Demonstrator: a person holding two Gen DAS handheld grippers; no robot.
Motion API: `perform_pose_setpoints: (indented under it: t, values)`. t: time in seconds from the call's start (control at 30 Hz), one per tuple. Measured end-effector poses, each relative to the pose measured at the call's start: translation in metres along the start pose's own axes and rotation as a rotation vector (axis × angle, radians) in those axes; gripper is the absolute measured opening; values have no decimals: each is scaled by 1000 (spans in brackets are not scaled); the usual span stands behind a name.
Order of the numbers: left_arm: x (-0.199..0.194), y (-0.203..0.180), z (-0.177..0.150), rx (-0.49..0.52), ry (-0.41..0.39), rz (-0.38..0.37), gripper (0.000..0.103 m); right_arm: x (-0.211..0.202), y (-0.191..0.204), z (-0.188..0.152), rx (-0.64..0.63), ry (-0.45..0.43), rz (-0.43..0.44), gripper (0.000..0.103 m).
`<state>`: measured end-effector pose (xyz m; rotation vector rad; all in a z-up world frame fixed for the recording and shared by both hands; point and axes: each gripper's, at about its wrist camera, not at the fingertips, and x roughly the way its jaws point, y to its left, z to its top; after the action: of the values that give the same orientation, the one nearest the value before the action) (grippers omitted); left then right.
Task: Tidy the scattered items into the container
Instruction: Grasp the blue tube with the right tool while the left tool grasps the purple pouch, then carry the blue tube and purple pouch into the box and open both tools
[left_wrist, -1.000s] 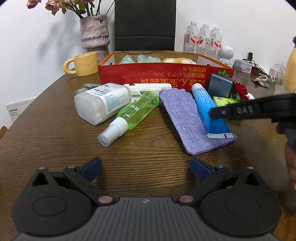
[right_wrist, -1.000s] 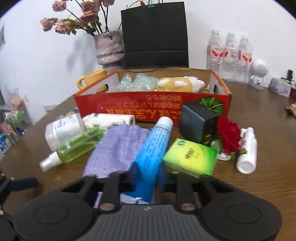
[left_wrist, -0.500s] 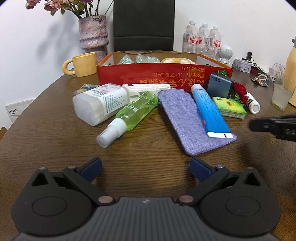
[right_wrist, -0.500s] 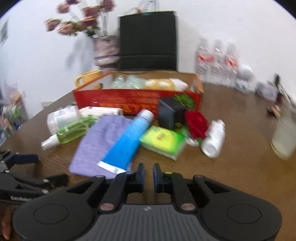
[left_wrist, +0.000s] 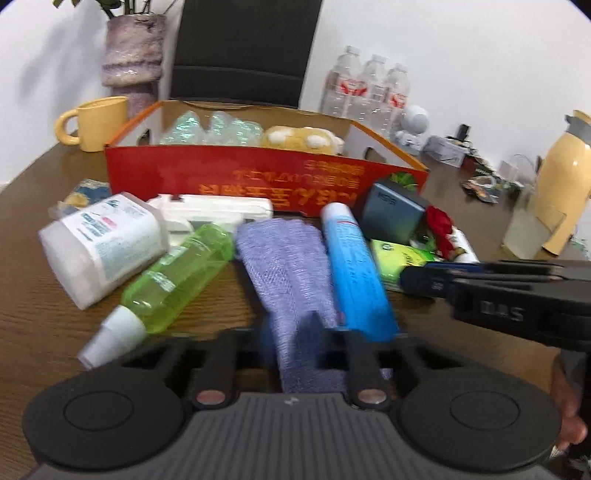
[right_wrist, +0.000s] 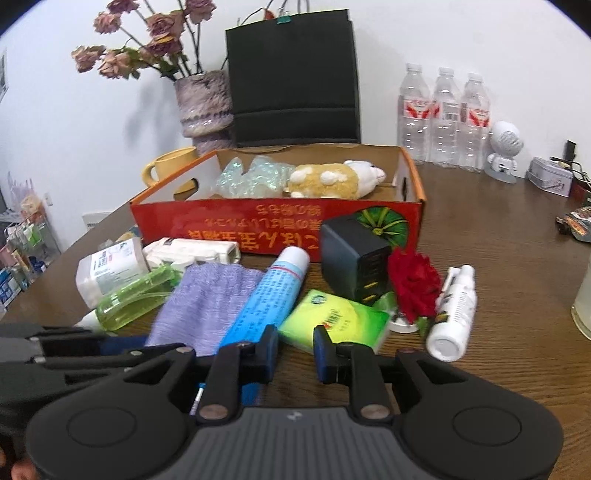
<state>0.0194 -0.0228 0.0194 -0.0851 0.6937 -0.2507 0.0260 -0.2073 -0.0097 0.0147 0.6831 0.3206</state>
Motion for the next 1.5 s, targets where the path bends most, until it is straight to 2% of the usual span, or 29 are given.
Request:
perform_pose_setpoints:
  t: [0.13, 0.2, 0.27, 0.33, 0.43, 0.47, 0.53, 0.6, 0.63, 0.67, 0.7, 0.73, 0.83, 0.9, 0.93, 0.97, 1.03, 1.1, 1.17, 1.37, 1.5]
  values:
    - [-23, 7, -3, 3, -70, 12, 4, 8, 8, 3, -25, 13, 3, 20]
    - [-44, 13, -4, 15, -115, 49, 4, 12, 10, 3, -50, 20, -6, 21]
    - [-64, 22, -7, -2, -145, 54, 4, 14, 12, 2, -61, 18, -12, 21]
    - [-75, 30, -10, -25, -144, 39, 4, 15, 13, 2, -65, 14, -20, 21]
    - [-71, 34, -17, -7, -92, 37, 4, 18, 20, 1, -77, 9, -49, 22]
    - [-69, 34, -20, -7, -78, 41, 4, 18, 25, 0, -93, 11, -60, 23]
    - [-67, 35, -26, -13, -61, 40, 4, 20, 33, -1, -138, 16, -73, 33]
    - [-70, 37, -29, -35, -67, 24, 8, 20, 38, -2, -160, 25, -81, 34]
    - [-72, 38, -31, -46, -74, 18, 20, 20, 38, -1, -162, 29, -82, 34]
    - [-72, 38, -31, -45, -75, 16, 46, 20, 37, 0, -153, 29, -75, 34]
    - [-71, 38, -30, -41, -74, 16, 56, 21, 35, 3, -128, 32, -68, 34]
    - [-70, 38, -30, -37, -73, 15, 61, 23, 31, 8, -88, 37, -57, 34]
    - [-58, 40, -24, -69, -49, 4, 59, 21, 26, 19, 6, 24, -4, 34]
    - [-43, 42, -17, -80, -13, -1, 44, 20, 26, 25, 51, 9, 34, 35]
    - [-36, 44, -14, -93, -12, 14, 30, 24, 29, 29, 55, 19, 39, 35]
    - [-32, 47, -12, -109, -16, 21, 20, 29, 33, 31, 54, 31, 43, 35]
    - [-26, 54, -11, -156, -26, 11, 8, 41, 42, 33, 9, 55, 11, 41]
    - [-25, 63, -13, -222, -37, -25, 5, 52, 46, 33, -15, 86, -20, 45]
    - [-34, 62, -13, -221, -67, -42, 4, 57, 46, 30, -14, 97, -6, 47]
    - [-87, 45, -9, -137, -186, -69, 3, 31, 57, 8, -143, 85, -19, 33]
    - [-109, 43, -15, -131, -178, -139, 3, -18, 55, -20, -188, 56, -50, 21]
